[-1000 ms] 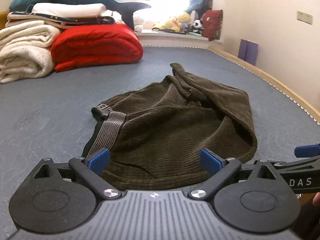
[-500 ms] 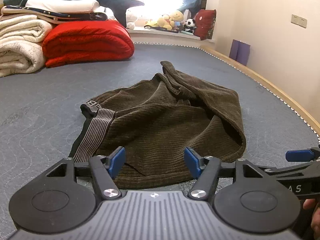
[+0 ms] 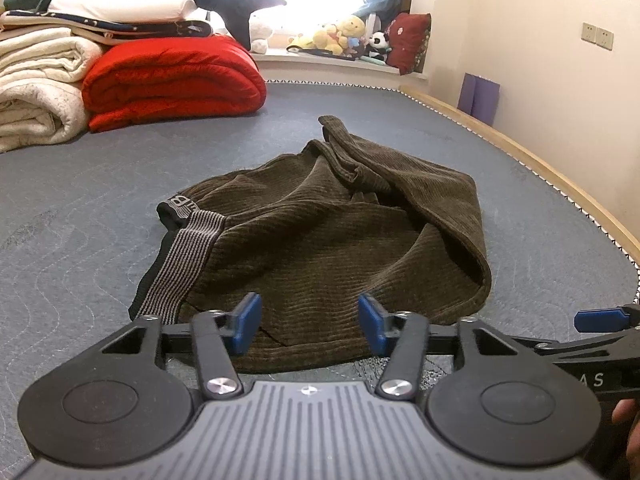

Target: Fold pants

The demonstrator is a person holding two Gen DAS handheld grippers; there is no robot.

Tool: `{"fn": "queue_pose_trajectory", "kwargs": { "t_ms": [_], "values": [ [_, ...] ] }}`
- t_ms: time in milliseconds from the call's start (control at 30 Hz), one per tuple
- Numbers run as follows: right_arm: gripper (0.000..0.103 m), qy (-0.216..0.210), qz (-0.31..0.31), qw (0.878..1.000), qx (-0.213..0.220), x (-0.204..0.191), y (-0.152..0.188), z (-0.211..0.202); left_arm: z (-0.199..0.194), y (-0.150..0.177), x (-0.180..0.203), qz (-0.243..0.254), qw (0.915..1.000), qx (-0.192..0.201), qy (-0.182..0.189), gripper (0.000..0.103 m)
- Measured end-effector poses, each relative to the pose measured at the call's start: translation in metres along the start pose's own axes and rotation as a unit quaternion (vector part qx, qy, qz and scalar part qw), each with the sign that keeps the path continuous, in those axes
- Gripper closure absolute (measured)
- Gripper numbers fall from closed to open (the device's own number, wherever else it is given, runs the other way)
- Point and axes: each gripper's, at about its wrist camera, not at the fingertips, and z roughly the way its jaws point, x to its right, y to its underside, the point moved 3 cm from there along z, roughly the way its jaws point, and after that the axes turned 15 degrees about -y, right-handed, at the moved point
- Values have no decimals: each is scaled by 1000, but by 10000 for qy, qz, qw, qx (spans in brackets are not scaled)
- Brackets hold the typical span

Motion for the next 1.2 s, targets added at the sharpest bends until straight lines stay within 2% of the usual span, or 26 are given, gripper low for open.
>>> {"fn": "queue_pose_trajectory", "kwargs": {
  "t_ms": [33,100,167,233,300,367,500,567,667,733,767,800,867,900,933,967,1000,1100,1200],
  "values": [
    [12,1,10,10000,7,1,0,0,1,0,0,16,10000,-4,20,60],
    [24,16,43,10000,65,3,0,-2,2,0,0,39,9999,-28,101,94],
    [55,30,114,9998,147,6,-1,-4,0,-4,-2,-9,9998,-57,193,99],
    [63,-97,291,9987,400,13,-6,-12,-4,-13,-10,-65,9993,-73,357,100],
    [63,-200,406,9968,653,21,-11,-21,-8,-29,-22,-18,9991,-35,434,100],
    [63,-357,540,9956,679,29,-19,-24,-4,-52,-38,-93,9981,-106,598,99],
    [59,-842,709,9933,365,45,-46,-10,30,-110,-78,-259,9956,-373,825,98],
    [54,-1075,919,9899,87,50,-58,7,55,-126,-95,-454,9938,-555,848,96],
    [54,-1219,1500,9808,-259,67,-65,41,104,-130,-124,-928,9895,-783,785,89],
    [54,-1007,1721,9789,-451,79,-61,61,142,-111,-143,-1177,9857,-1001,669,88],
    [54,-842,1771,9793,-499,86,-58,70,158,-105,-149,-1239,9813,-1400,456,89],
    [54,-672,1804,9797,-552,92,-53,78,176,-99,-158,-1569,9716,-1737,357,88],
    [52,-335,2150,9731,-755,103,-45,91,205,-95,-171,-2388,9451,-2128,677,88],
    [53,-324,2392,9678,-717,107,-44,96,215,-96,-174,-2546,9387,-2204,732,83],
    [54,-309,2463,9664,-669,108,-44,99,228,-97,-175,-2649,9352,-2225,763,79],
    [54,-172,2421,9679,-649,109,-46,102,240,-96,-175,-2657,9345,-2248,748,70],
    [54,28,2329,9703,-653,110,-49,106,251,-94,-173,-2654,9335,-2298,722,65],
    [54,334,2472,9655,-746,122,-53,115,289,-79,-171,-2819,9230,-2564,538,64],
    [54,369,2834,9542,-880,138,-50,125,314,-71,-172,-3018,9152,-2594,640,61]
  ]
}}
